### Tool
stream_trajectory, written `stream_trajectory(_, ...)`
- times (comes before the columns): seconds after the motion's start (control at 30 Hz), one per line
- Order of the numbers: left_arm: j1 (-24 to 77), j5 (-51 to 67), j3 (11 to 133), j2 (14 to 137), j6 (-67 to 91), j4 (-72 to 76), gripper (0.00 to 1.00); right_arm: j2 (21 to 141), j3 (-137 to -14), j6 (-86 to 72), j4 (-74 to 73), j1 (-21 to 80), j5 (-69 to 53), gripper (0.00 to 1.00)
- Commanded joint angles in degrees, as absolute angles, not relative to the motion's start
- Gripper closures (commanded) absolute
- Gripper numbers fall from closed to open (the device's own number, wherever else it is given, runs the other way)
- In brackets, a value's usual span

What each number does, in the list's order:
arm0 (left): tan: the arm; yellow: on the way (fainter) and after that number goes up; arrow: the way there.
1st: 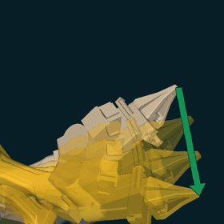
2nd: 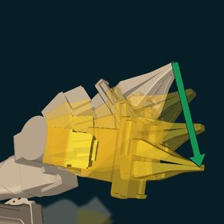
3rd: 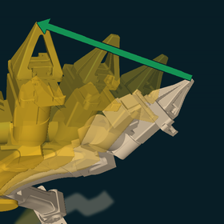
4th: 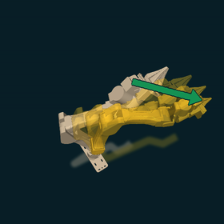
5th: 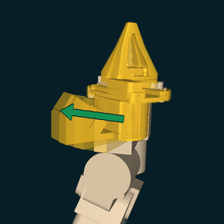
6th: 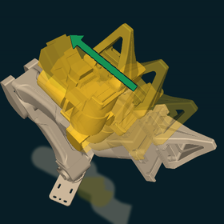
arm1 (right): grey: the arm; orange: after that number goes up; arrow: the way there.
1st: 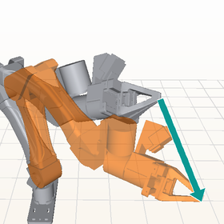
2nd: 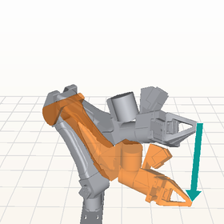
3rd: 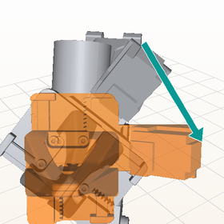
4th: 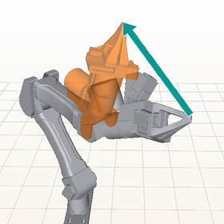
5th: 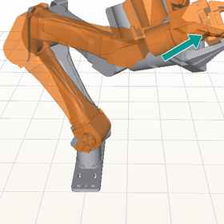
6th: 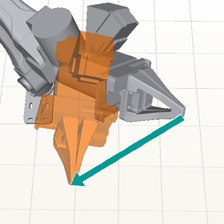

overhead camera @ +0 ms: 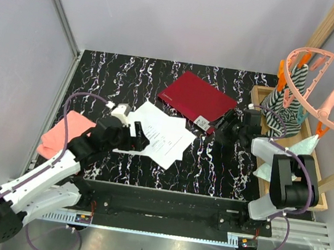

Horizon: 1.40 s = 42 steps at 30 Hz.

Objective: Put the files into the folder

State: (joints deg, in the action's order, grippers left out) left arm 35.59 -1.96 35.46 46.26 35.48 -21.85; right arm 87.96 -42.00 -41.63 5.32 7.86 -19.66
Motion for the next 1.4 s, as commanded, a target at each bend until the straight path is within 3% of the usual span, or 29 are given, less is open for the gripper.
stream_trajectory(0.0,35.77,5.53,35.16,47.37,32.78,-19.26,0.1,90.96,-43.6,-44.91,13.79,5.63,-23.73,0.21)
stream_trajectory(0.33,35.77,6.59,35.42,47.2,33.48,-16.7,0.11,97.9,-39.9,-48.6,25.31,3.87,-26.54,0.44)
stream_trajectory(0.57,35.77,7.47,35.42,47.37,33.92,-16.17,0.12,100.37,-39.29,-48.87,28.3,3.16,-26.81,0.45)
stream_trajectory(0.77,35.77,7.3,35.33,47.37,34.19,-16.26,0.12,103.62,-38.67,-51.24,33.56,3.16,-29.09,0.57)
stream_trajectory(1.1,35.77,7.29,35.33,47.46,34.45,-16.17,0.13,107.4,-38.67,-53.26,39.19,3.16,-31.11,0.58)
stream_trajectory(1.37,35.77,7.73,35.77,48.34,35.59,-15.03,0.13,113.19,-38.58,-60.46,50.96,3.16,-31.55,0.66)
